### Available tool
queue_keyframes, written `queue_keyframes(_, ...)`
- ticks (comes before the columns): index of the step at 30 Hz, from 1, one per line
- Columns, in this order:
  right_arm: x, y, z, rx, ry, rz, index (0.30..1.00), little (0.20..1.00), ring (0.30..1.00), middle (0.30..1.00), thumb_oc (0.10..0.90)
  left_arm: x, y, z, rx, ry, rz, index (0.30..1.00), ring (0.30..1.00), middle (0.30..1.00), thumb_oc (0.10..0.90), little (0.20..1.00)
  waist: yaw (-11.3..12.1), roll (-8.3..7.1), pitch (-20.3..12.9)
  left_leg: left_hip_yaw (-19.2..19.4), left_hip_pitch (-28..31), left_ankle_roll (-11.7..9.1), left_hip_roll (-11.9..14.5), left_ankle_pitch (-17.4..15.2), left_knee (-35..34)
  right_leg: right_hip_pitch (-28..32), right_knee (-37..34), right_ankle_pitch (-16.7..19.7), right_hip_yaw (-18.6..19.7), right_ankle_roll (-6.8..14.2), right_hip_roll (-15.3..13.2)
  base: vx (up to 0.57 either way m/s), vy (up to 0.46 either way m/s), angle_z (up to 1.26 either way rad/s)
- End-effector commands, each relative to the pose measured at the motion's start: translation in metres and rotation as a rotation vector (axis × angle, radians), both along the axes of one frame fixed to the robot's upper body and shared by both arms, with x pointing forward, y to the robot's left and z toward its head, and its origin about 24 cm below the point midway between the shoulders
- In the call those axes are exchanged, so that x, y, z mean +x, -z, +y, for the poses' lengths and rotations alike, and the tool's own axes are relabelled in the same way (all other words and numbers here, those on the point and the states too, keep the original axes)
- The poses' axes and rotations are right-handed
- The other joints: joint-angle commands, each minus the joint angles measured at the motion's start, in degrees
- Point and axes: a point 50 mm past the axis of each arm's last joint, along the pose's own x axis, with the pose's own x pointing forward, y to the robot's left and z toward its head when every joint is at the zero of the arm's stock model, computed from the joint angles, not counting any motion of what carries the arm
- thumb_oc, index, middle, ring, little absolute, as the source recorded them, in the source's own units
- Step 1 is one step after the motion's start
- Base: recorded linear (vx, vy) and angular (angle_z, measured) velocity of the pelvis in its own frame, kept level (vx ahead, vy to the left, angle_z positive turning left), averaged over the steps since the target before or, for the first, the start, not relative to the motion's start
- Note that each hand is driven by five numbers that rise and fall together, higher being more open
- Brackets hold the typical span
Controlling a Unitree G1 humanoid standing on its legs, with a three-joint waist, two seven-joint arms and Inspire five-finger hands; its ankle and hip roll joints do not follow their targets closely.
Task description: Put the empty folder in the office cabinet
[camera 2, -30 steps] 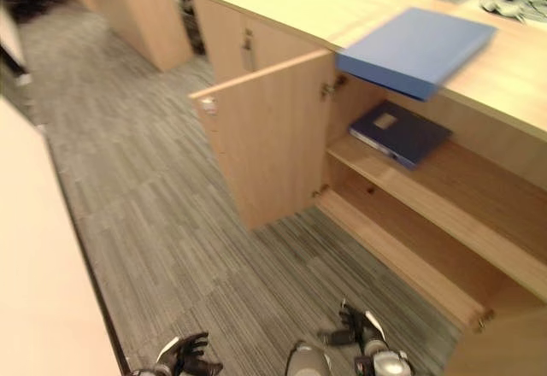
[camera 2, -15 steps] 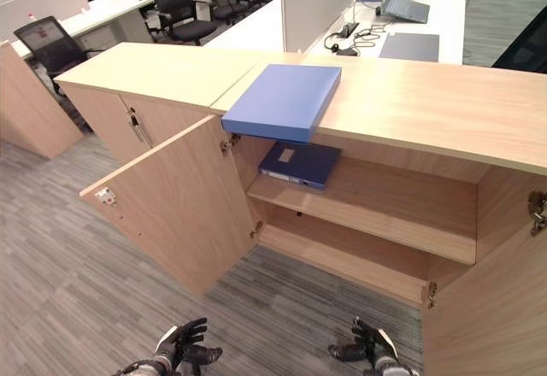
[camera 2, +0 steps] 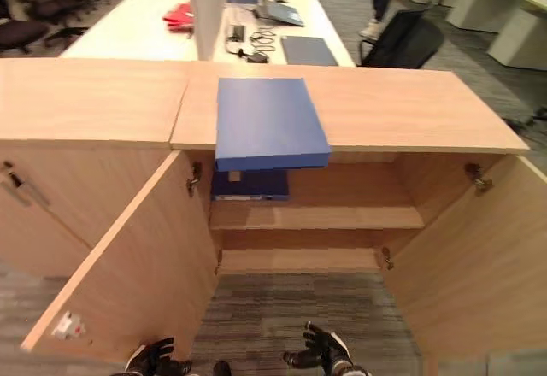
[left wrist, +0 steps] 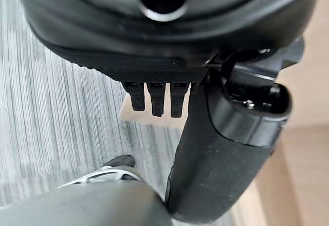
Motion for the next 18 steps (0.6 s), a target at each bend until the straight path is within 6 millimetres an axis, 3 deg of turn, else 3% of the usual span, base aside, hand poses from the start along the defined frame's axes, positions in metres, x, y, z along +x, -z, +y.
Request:
queue_keyframes(1, 0.055, -0.037, -0.017, -0.085, -0.102, -0.232, 0.900, 0.900, 0.900, 0.900, 0.800, 0.018, -0.005, -0.016, -0.021, 0.071, -0.090, 0.900, 0.900, 0.900, 0.800, 0.900, 4.05, 3.09, -0.82, -4.31, -3.84, -7.16, 8.67, 9.65, -6.37, 1.73, 5.78, 8.59, -8.73, 1.58, 4.27, 0.37, 0.080, -0.83)
queue_keyframes(2, 0.062, -0.042, -0.009, -0.072, -0.128, -0.262, 0.900, 0.900, 0.900, 0.900, 0.800, 0.020, -0.006, -0.016, -0.017, 0.071, -0.091, 0.900, 0.900, 0.900, 0.800, 0.900, 4.75, 4.90, -0.23, -3.84, -1.96, -6.56, 9.26, 8.32, -6.09, -1.20, 11.56, 12.07, -15.33, 1.58, 4.30, 0.24, 0.067, -0.55)
queue_keyframes(3, 0.064, -0.043, -0.007, -0.074, -0.142, -0.269, 0.900, 0.900, 0.900, 0.900, 0.800, 0.020, -0.006, -0.015, -0.017, 0.062, -0.091, 0.900, 0.900, 0.900, 0.800, 0.900, 4.57, 5.54, 0.27, -3.62, -0.45, -6.20, 9.41, 7.72, -6.37, -3.29, 15.11, 12.86, -16.79, 1.58, 4.74, 0.29, 0.121, -0.33)
queue_keyframes(4, 0.068, -0.046, 0.000, -0.064, -0.168, -0.293, 0.900, 0.900, 0.900, 0.900, 0.800, 0.020, -0.006, -0.014, -0.020, 0.041, -0.089, 0.900, 0.900, 0.900, 0.800, 0.900, 4.27, 6.28, 1.25, -2.86, 2.86, -5.84, 8.94, 6.45, -7.11, -7.43, 17.22, 10.99, -21.63, 1.58, 2.47, 0.23, 0.111, -0.13)
queue_keyframes(5, 0.069, -0.047, 0.001, -0.066, -0.176, -0.302, 0.900, 0.900, 0.900, 0.900, 0.800, 0.021, -0.007, -0.013, -0.020, 0.036, -0.095, 0.900, 0.900, 0.900, 0.800, 0.900, 4.02, 6.82, 1.50, -2.73, 3.92, -5.95, 8.93, 5.95, -7.38, -9.05, 14.95, 9.32, -23.88, 1.58, 1.30, 0.33, 0.053, -0.43)
queue_keyframes(6, 0.069, -0.048, 0.000, -0.069, -0.176, -0.305, 0.900, 0.900, 0.900, 0.900, 0.800, 0.022, -0.008, -0.012, -0.021, 0.038, -0.103, 0.900, 0.900, 0.900, 0.800, 0.900, 3.53, 7.83, 1.94, -2.53, 5.57, -6.78, 9.50, 4.63, -7.75, -11.71, 8.61, 4.86, -26.86, 0.34, -1.13, 0.27, -0.086, -0.53)
queue_keyframes(7, 0.070, -0.049, -0.002, -0.068, -0.165, -0.308, 0.900, 0.900, 0.900, 0.900, 0.800, 0.022, -0.008, -0.011, -0.016, 0.037, -0.102, 0.900, 0.900, 0.900, 0.800, 0.900, 3.32, 8.04, 2.22, -2.39, 6.36, -7.52, 10.17, 4.34, -7.96, -13.12, 4.15, 5.24, -27.49, -0.09, -2.89, 0.35, -0.306, -0.63)
queue_keyframes(8, 0.068, -0.047, -0.005, -0.072, -0.143, -0.295, 0.900, 0.900, 0.900, 0.900, 0.800, 0.021, -0.007, -0.010, -0.006, 0.044, -0.092, 0.900, 0.900, 0.900, 0.800, 0.900, 2.77, 7.76, 2.04, -2.63, 7.95, -9.33, 11.15, 3.31, -8.41, -13.97, -5.86, 8.53, -27.76, 0.33, -7.17, 0.29, -0.392, -0.21)
queue_keyframes(10, 0.062, -0.040, -0.014, -0.088, -0.095, -0.254, 0.900, 0.900, 0.900, 0.900, 0.800, 0.021, -0.007, -0.005, 0.017, 0.025, -0.085, 0.900, 0.900, 0.900, 0.800, 0.900, 1.32, 8.05, 2.32, -2.84, 11.15, -12.17, 14.18, 1.87, -8.96, -17.44, -13.79, 14.81, -29.23, 1.58, -12.96, 0.38, -0.538, 0.62)
queue_keyframes(11, 0.052, -0.034, -0.022, -0.097, -0.064, -0.216, 0.900, 0.900, 0.900, 0.900, 0.800, 0.017, -0.007, 0.000, 0.024, 0.012, -0.077, 0.900, 0.900, 0.900, 0.800, 0.900, 0.88, 7.83, 2.25, -2.80, 12.51, -13.32, 15.06, 1.59, -8.86, -17.60, -15.05, 16.54, -29.61, 1.58, -13.84, 0.35, -0.531, 0.63)
queue_keyframes(13, 0.039, -0.028, -0.030, -0.104, -0.033, -0.172, 0.900, 0.900, 0.900, 0.900, 0.800, 0.011, -0.006, 0.004, 0.032, 0.006, -0.067, 0.900, 0.900, 0.900, 0.800, 0.900, 1.17, 6.67, 1.68, -3.65, 13.69, -14.22, 14.85, 0.90, -8.67, -15.42, -16.13, 18.04, -29.80, 1.58, -13.70, 0.23, -0.441, 0.11)
queue_keyframes(14, 0.033, -0.025, -0.038, -0.126, -0.023, -0.147, 0.900, 0.900, 0.900, 0.900, 0.800, 0.005, -0.004, 0.004, 0.032, 0.003, -0.049, 0.900, 0.900, 0.900, 0.800, 0.900, 1.71, 6.50, 1.08, -4.96, 13.72, -15.49, 16.25, 1.30, -8.40, -14.37, -16.36, 18.37, -30.80, 1.58, -12.82, 0.21, -0.466, 0.30)
queue_keyframes(16, 0.030, -0.024, -0.046, -0.146, -0.022, -0.131, 0.900, 0.900, 0.900, 0.900, 0.800, -0.002, -0.001, 0.003, 0.022, -0.026, -0.035, 0.900, 0.900, 0.900, 0.800, 0.900, 1.62, 6.73, 0.72, -6.49, 13.61, -16.47, 18.27, 2.16, -7.33, -12.58, -16.19, 17.29, -31.11, 1.58, -11.29, 0.16, -0.484, 0.35)
queue_keyframes(18, 0.027, -0.026, -0.058, -0.166, -0.005, -0.125, 0.900, 0.900, 0.900, 0.900, 0.800, -0.005, 0.001, -0.003, -0.014, -0.052, -0.037, 0.900, 0.900, 0.900, 0.800, 0.900, 1.42, 7.37, 1.00, -8.38, 11.82, -17.46, 20.58, 5.17, -2.60, -9.73, -16.37, 14.60, -31.99, 1.17, -9.19, 0.11, -0.446, -0.08)
